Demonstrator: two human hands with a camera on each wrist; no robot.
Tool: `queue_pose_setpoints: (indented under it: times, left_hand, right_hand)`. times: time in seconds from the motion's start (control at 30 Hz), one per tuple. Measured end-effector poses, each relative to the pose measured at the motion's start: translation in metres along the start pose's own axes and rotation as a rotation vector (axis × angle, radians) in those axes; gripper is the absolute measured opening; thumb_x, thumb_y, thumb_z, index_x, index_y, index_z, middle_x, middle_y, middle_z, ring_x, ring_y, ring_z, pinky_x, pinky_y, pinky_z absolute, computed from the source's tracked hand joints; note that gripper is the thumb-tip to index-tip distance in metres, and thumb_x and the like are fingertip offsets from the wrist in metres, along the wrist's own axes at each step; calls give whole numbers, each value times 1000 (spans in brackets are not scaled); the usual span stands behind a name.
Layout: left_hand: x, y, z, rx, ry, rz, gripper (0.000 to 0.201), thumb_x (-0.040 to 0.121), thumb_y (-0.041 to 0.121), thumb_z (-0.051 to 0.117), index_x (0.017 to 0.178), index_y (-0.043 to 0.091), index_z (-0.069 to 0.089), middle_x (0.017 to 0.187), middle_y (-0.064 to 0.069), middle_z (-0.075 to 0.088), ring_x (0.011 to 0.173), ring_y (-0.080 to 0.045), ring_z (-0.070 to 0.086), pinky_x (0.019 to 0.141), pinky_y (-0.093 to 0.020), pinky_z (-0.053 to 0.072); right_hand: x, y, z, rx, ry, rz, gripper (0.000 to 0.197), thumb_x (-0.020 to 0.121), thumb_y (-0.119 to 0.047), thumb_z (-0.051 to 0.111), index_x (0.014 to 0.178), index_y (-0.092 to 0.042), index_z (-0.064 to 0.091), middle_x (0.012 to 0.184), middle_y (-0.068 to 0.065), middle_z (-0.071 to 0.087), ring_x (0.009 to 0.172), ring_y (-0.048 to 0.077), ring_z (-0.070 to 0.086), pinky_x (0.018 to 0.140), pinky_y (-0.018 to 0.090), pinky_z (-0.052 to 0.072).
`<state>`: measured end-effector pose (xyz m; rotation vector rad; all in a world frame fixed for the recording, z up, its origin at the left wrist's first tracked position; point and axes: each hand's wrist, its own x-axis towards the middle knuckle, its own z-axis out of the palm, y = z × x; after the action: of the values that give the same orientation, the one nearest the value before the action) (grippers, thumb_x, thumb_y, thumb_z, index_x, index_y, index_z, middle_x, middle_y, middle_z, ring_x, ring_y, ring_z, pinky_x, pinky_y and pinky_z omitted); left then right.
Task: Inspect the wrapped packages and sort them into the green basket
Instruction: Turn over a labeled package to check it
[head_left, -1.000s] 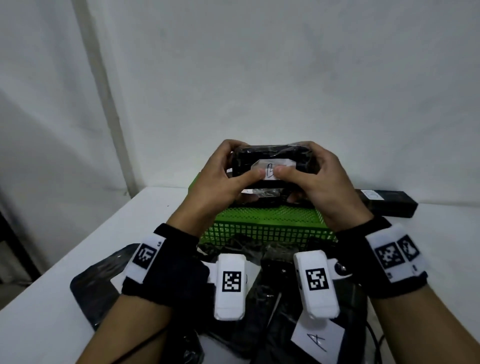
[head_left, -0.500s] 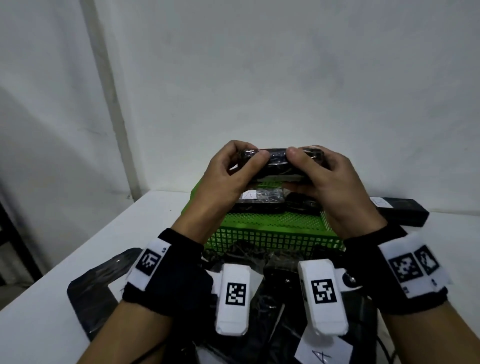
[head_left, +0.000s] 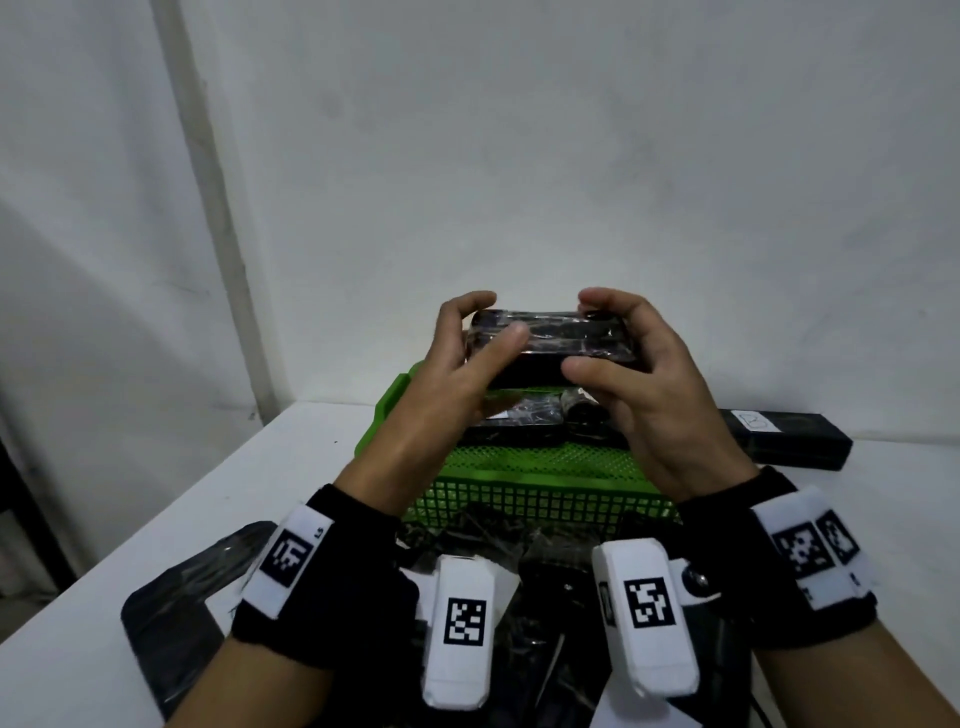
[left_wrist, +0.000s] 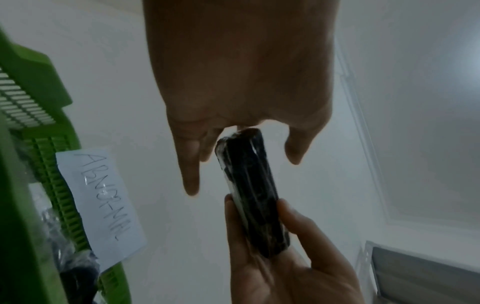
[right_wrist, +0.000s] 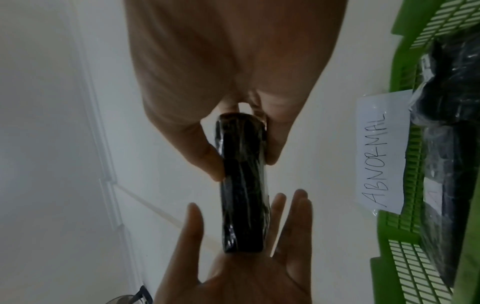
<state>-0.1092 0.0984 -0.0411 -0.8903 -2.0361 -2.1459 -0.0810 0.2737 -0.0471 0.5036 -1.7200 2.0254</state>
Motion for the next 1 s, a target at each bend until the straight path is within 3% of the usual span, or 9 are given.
queue_pose_setpoints:
  times: [0.1, 0.17, 0.33, 0.47, 0.6, 0.7, 0.8, 0.9, 1.0]
  left_hand:
    - [1, -1, 1, -156, 29, -43, 46, 95, 14, 62, 137, 23, 45, 115, -7, 65, 97, -19, 72, 75, -35, 60]
    - [2, -4, -1, -149, 29, -27, 39, 93, 7, 63, 129, 19, 53, 117, -13, 65, 98, -23, 70, 76, -38, 60]
    - [3, -10, 0, -100, 14, 15, 35, 85, -3, 69, 107, 21, 57, 100, -6, 66, 88, -20, 67, 77, -40, 60]
    - [1, -9, 1, -55, -10, 65, 40, 85, -11, 64, 106, 21, 54, 91, -1, 65, 80, -16, 64, 70, -30, 57]
    - [-1, -5, 2, -46, 1, 24, 37, 91, 5, 67, 120, 26, 54, 104, 4, 69, 91, -13, 71, 72, -32, 59]
    - [-2, -1, 2, -12, 37, -33, 22, 97, 30, 62, 118, 25, 58, 112, 0, 69, 89, -18, 75, 59, -30, 58]
    - [-2, -2, 1, -49, 65, -54, 17, 99, 29, 59, 113, 19, 60, 109, -4, 71, 84, -20, 74, 58, -26, 56]
    - [-1, -7, 0, -53, 22, -19, 17, 99, 20, 59, 115, 17, 56, 112, -1, 66, 102, -15, 69, 76, -31, 58]
    - [1, -9, 1, -55, -10, 9, 14, 99, 23, 58, 112, 18, 55, 107, 3, 65, 102, -12, 67, 84, -33, 58]
  right_hand:
    - [-1, -2, 1, 1, -28, 81, 67, 77, -15, 81, 135, -26, 50, 122, -1, 61, 104, 9, 68, 85, 26, 56]
    - [-3, -4, 5, -19, -19, 168, 60, 86, -16, 74, 139, -24, 46, 114, 1, 64, 99, 12, 71, 79, 30, 60]
    - [-1, 0, 7, -25, 88, 194, 26, 90, -1, 68, 112, -12, 60, 100, 6, 68, 74, 13, 73, 57, 31, 60]
    - [0, 3, 2, -74, 103, 125, 27, 84, 3, 73, 100, -17, 64, 92, 5, 72, 76, 20, 73, 60, 35, 59]
    - [0, 2, -1, -129, 80, 11, 31, 83, 1, 75, 101, -22, 65, 98, 3, 71, 91, 20, 71, 73, 34, 59]
    - [-2, 3, 0, -183, 49, -61, 35, 85, 0, 74, 111, -22, 63, 102, -3, 68, 98, 16, 68, 81, 31, 58]
    - [-4, 1, 6, -144, 62, 38, 31, 90, -20, 73, 118, -23, 62, 104, -6, 69, 102, 15, 71, 84, 38, 61]
    - [-5, -4, 9, -111, 71, 241, 33, 93, -51, 61, 109, -23, 67, 99, -5, 72, 88, 15, 74, 72, 38, 63]
    - [-2, -6, 7, -104, 64, 286, 31, 92, -48, 63, 103, -19, 70, 84, -1, 73, 68, 18, 69, 56, 29, 58]
